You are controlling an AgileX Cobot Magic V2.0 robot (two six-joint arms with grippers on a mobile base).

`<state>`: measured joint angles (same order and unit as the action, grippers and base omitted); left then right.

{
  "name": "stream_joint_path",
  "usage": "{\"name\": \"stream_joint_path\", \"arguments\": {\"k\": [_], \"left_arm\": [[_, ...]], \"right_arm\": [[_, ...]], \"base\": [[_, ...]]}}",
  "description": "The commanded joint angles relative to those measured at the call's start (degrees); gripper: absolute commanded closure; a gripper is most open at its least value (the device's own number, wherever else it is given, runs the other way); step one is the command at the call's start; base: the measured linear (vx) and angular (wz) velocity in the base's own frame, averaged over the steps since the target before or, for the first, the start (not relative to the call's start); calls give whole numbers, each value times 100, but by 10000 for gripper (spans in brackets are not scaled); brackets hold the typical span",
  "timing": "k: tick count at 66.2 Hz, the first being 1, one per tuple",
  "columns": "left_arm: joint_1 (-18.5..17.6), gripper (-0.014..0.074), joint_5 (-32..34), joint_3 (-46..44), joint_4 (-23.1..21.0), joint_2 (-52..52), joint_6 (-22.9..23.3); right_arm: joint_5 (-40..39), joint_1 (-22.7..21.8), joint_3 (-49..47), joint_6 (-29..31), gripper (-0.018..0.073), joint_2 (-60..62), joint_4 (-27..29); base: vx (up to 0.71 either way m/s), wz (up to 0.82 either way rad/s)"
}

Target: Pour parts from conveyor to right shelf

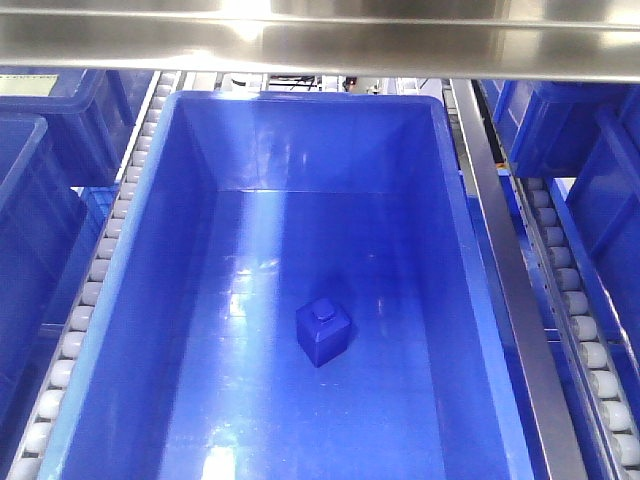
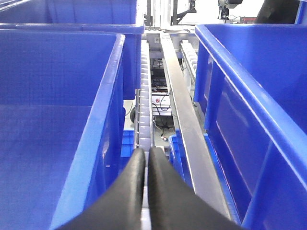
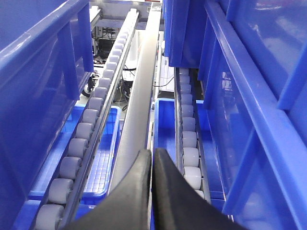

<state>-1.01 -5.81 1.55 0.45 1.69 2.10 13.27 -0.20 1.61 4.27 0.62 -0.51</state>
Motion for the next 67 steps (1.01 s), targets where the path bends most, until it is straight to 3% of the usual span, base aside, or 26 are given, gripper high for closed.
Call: {"name": "stream_joint_path", "arguments": {"k": [1,67], "left_arm": [[-42,602,454,-112,-45,102,49],[-42,602,454,-112,-45,102,49]], "right_arm": [[-414,-5,46,32,568,71,-21],[-414,-5,46,32,568,71,-21]], "base": [[0,0],[0,0]]}}
